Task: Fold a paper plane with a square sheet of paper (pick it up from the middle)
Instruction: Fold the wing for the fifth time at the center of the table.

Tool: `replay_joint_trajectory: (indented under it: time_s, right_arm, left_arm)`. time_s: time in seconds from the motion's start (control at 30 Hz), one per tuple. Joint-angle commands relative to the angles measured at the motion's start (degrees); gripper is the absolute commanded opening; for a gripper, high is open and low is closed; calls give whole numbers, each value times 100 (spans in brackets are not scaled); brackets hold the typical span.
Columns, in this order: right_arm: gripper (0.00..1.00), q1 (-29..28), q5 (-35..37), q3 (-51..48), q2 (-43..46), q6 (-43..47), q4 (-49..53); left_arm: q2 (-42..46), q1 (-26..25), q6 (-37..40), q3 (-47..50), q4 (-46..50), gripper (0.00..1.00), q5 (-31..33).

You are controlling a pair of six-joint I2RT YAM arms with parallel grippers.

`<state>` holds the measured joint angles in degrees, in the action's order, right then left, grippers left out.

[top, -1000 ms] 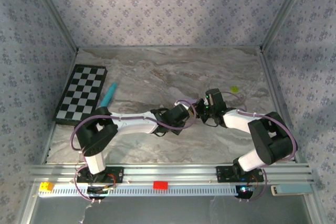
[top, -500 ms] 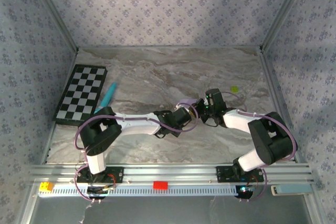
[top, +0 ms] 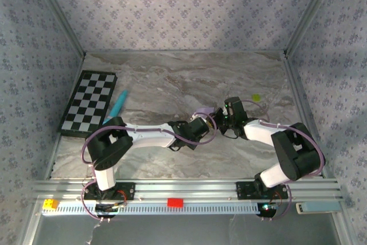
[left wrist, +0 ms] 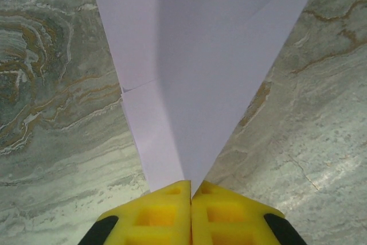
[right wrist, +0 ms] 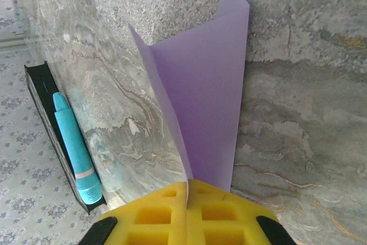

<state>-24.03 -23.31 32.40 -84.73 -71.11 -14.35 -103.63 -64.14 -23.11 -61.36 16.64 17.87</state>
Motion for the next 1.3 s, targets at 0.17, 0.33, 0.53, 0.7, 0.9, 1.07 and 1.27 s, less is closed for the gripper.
replay_joint_trajectory:
  time_s: [0.17,0.33,0.53,0.7,0.9,1.07,1.27]
  right_arm:
    - [19,196,278,186,620,651,1136]
    - [28,464,476,65,1316,1086,1793]
    - [34,747,511,-157,2042,1329,2211]
    - [35,805,479,-373,2369,1293,2192]
    - [34,789,333,-548,2419,1288,2023]
    - [33,751,140,-670,2340,1413,1703]
    - [31,373,200,-649,2114,1902,1148]
  left_arm:
    - [-90,-29,-177,1,0,3,40]
    - [-28,69,-328,135,-323,0,-450]
    - [148,436,-651,459,-988,0,-1519]
    - [159,798,-935,730,-1491,0,-2312]
    - [92,1075,-1234,956,-2034,0,-3111]
    - [-56,1265,-1474,1046,-2441,0,-3740]
    - [-328,1487,-1899,1168,-3109,0,-4461]
